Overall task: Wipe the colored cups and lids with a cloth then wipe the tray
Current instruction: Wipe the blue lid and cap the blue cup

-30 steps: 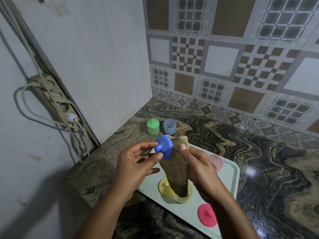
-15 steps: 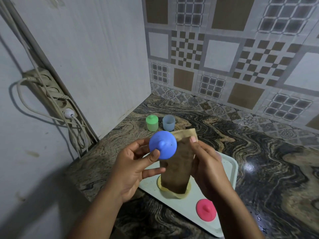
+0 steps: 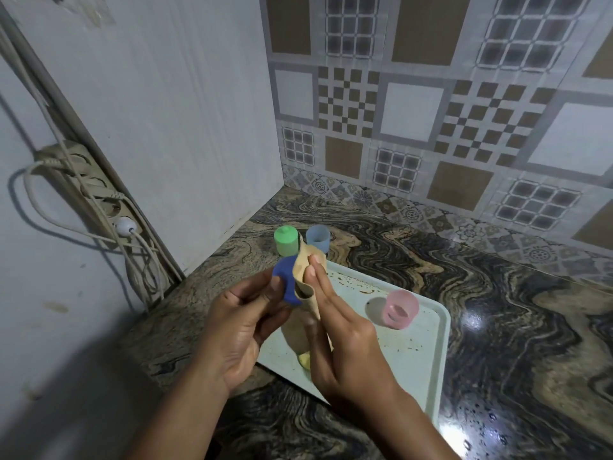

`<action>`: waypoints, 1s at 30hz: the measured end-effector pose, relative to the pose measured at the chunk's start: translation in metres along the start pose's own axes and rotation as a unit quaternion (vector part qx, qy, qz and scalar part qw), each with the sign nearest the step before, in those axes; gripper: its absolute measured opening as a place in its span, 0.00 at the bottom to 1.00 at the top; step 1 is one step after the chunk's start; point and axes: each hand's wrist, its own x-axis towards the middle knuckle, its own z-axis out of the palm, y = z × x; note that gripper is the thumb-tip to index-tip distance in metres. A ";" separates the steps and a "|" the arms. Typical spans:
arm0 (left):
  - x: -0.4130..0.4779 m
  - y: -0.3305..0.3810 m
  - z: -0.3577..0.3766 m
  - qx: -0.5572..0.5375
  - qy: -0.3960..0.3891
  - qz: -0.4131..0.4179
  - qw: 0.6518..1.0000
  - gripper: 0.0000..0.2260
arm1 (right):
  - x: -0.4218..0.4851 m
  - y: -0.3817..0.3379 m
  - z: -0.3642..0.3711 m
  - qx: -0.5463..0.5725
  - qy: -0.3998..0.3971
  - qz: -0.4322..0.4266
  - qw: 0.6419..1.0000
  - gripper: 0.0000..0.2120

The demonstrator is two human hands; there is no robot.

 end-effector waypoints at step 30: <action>-0.022 -0.004 0.010 0.101 0.003 0.077 0.992 0.21 | 0.001 0.000 -0.021 0.036 -0.010 0.001 0.999 0.20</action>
